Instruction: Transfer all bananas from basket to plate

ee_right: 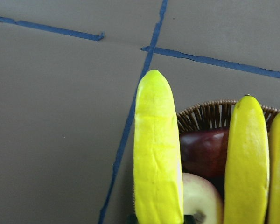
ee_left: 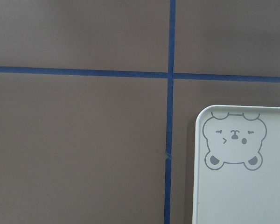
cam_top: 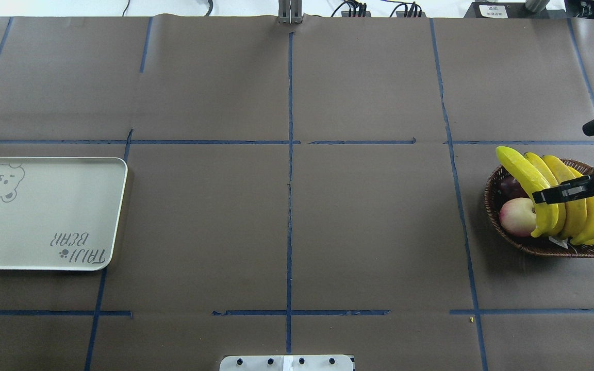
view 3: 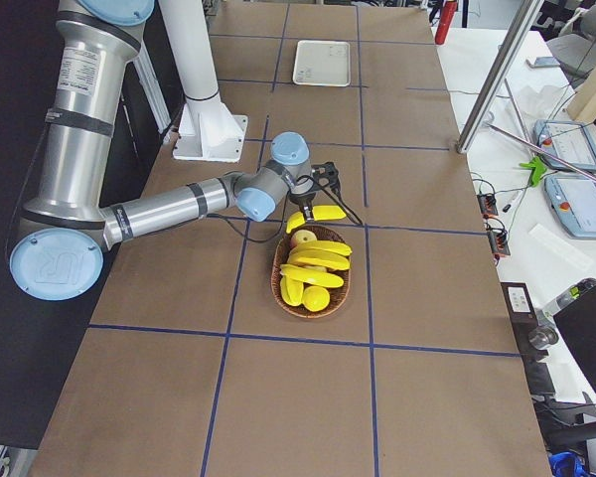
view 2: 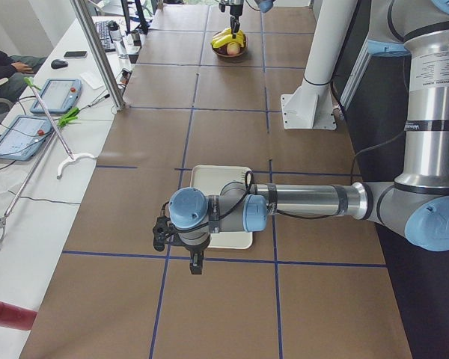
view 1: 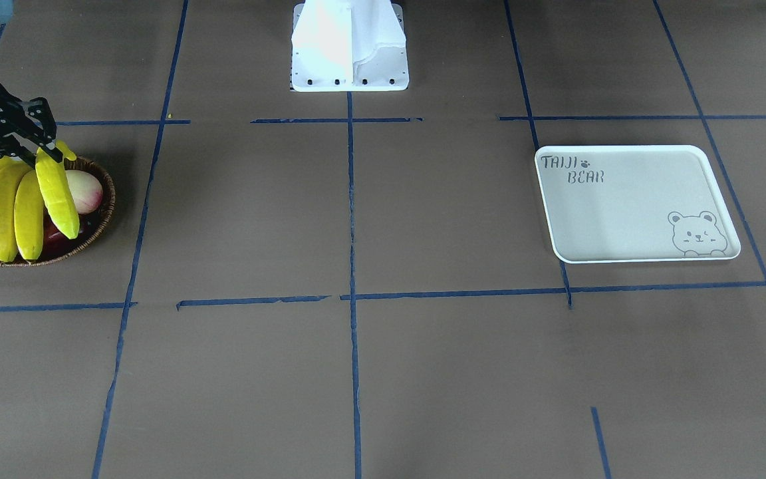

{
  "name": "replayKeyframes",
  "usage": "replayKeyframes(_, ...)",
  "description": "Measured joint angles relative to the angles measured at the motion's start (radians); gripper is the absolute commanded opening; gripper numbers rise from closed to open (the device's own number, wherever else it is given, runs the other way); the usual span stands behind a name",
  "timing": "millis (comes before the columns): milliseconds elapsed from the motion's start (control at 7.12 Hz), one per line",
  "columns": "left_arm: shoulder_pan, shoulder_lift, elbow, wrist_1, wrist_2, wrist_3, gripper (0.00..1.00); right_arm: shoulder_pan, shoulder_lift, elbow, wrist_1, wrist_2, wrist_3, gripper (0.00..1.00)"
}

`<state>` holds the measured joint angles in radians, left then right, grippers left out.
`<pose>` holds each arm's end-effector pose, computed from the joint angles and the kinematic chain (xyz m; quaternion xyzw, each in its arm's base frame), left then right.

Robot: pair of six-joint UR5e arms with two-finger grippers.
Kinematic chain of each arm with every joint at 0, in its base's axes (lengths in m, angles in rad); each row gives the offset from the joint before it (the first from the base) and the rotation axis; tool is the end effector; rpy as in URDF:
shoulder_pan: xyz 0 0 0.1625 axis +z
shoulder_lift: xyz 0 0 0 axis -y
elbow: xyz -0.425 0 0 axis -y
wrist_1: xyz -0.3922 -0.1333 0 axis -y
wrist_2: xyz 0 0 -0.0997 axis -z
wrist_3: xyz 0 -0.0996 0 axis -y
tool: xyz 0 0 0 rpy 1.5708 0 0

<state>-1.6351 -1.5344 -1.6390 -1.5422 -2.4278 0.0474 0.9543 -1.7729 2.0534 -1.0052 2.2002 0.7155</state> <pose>-0.0885 -0.4717 0.6396 0.0247 0.4148 -0.0070 0.9096 -0.1807 -0.3842 0.4490 0.1326 -0.4631 -0.0840 0.8723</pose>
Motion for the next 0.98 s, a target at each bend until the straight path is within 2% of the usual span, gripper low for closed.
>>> replayKeyframes(281,0.028,-0.059,-0.008,-0.043,0.0,-0.053,1.0,-0.02,0.16,-0.034,0.006,0.008,0.237,0.0)
replayKeyframes(422,0.07,-0.089,-0.014,-0.122,-0.003,-0.191,1.0,-0.063,0.274,-0.057,0.009,-0.014,0.41,0.0)
replayKeyframes(703,0.206,-0.131,-0.021,-0.424,-0.005,-0.629,0.99,-0.155,0.445,-0.074,0.011,-0.091,0.656,0.0)
replayKeyframes(984,0.335,-0.214,-0.022,-0.677,-0.003,-1.025,0.96,-0.249,0.561,-0.078,0.011,-0.157,0.781,0.0)
